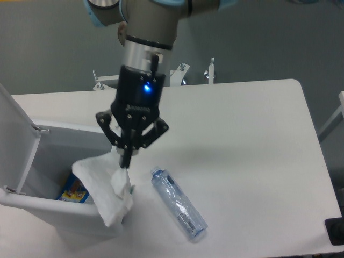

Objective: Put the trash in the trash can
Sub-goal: 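Carry the plastic bag over the trash bin and lower it inside, then open the gripper to release the bag and move toward the bottle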

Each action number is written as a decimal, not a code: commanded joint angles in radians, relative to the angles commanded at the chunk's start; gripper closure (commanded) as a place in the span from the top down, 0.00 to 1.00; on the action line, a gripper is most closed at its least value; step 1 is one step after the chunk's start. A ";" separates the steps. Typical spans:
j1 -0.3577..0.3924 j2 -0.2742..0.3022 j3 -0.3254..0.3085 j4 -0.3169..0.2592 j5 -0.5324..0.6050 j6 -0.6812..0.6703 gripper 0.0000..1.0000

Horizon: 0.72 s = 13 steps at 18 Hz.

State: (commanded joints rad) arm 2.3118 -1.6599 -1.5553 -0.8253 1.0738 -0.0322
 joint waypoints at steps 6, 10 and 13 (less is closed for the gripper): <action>-0.026 0.029 -0.075 0.000 -0.028 0.006 0.07; -0.028 0.011 -0.063 0.000 -0.026 0.012 0.24; -0.028 0.005 -0.055 0.002 -0.026 0.026 0.49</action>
State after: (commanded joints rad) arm 2.2841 -1.6551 -1.6107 -0.8237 1.0477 -0.0062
